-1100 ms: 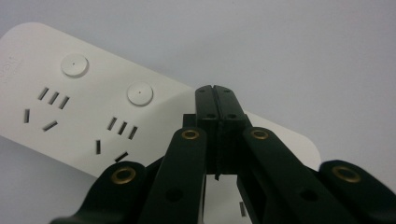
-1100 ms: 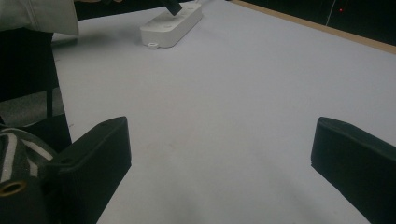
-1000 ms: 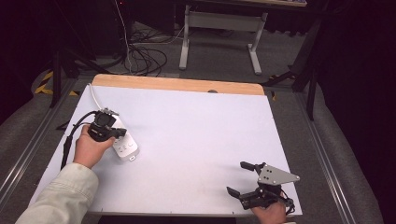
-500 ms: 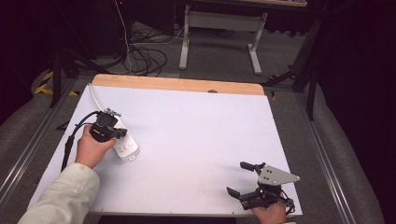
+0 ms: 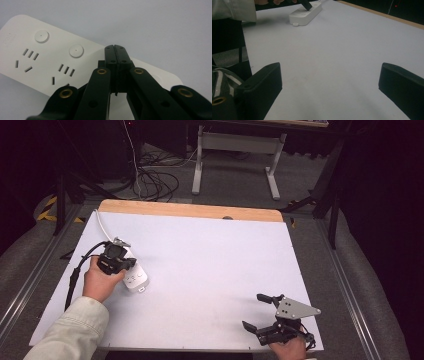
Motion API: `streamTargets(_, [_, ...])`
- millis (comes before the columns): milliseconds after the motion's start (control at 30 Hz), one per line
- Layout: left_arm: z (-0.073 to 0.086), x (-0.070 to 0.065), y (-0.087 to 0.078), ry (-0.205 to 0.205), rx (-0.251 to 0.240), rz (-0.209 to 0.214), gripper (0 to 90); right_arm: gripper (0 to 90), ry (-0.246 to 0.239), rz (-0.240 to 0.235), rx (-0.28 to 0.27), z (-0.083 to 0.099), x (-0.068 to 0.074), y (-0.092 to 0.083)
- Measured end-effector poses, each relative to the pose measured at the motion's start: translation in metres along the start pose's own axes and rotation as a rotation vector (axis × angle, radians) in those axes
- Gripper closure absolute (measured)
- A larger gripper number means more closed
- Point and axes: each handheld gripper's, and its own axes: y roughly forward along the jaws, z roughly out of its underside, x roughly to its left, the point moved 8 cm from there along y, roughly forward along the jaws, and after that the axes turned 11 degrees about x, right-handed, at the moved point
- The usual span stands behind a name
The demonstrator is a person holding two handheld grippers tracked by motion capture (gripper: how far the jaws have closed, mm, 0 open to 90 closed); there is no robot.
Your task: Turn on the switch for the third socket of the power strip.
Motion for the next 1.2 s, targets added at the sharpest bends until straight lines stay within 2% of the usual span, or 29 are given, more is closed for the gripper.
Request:
streamTargets(67, [0.0,-0.001,0.0,0.004,-0.001,-0.006,90.0,5.7,0.001,0.001,0.0,0.0,0.0,0.0])
streamTargets(200, [0.0,0.0,0.001,-0.009,-0.007,0.01,90.0,5.7,0.0,0.0,0.0,0.0,0.0,0.0])
streamTargets(300, [0.001,-0.002,0.0,0.002,0.0,-0.002,90.0,5.7,0.002,0.0,0.001,0.0,0.0,0.0])
streamTargets(333, [0.001,-0.005,0.0,-0.001,-0.002,0.025,90.0,5.7,0.002,0.0,0.001,0.0,0.0,0.0])
streamTargets(367, [0.001,-0.006,0.0,-0.005,-0.005,0.029,90.0,5.7,0.003,0.0,0.001,0.0,0.0,0.0])
streamTargets(400, [0.002,-0.006,0.0,-0.004,-0.005,0.026,90.0,5.7,0.004,-0.001,0.001,0.0,0.0,0.0])
streamTargets(500, [0.002,-0.007,0.001,0.011,-0.021,-0.018,90.0,5.6,0.002,0.0,0.004,0.0,0.0,0.001])
streamTargets(667, [0.002,-0.006,0.002,-0.011,-0.025,0.007,90.0,5.7,0.005,-0.002,-0.001,0.0,0.0,0.0])
streamTargets(733, [0.002,-0.005,0.002,-0.015,-0.029,-0.004,90.0,5.6,0.003,-0.005,0.004,0.0,0.0,0.001])
streamTargets(800, [0.002,-0.001,0.002,-0.004,-0.029,-0.063,90.0,5.6,0.001,-0.006,0.001,0.0,0.001,0.0])
streamTargets(833, [0.002,-0.001,0.002,-0.013,-0.034,-0.054,90.0,5.7,-0.001,-0.006,0.0,0.0,0.001,0.0])
streamTargets(933, [0.004,0.004,0.002,-0.066,-0.054,0.042,90.0,5.6,-0.001,-0.007,0.004,0.0,0.001,0.001])
streamTargets(1000, [0.004,0.004,0.002,-0.049,-0.054,0.037,90.0,5.6,0.0,-0.012,0.004,0.0,0.001,0.002])
streamTargets(1067, [0.003,0.002,0.003,-0.035,-0.05,0.011,90.0,5.6,-0.003,-0.01,0.011,0.0,0.001,0.003])
streamTargets(1200, [0.004,0.0,0.004,-0.027,-0.051,0.009,90.0,5.6,-0.002,-0.01,0.009,0.0,0.002,0.003])
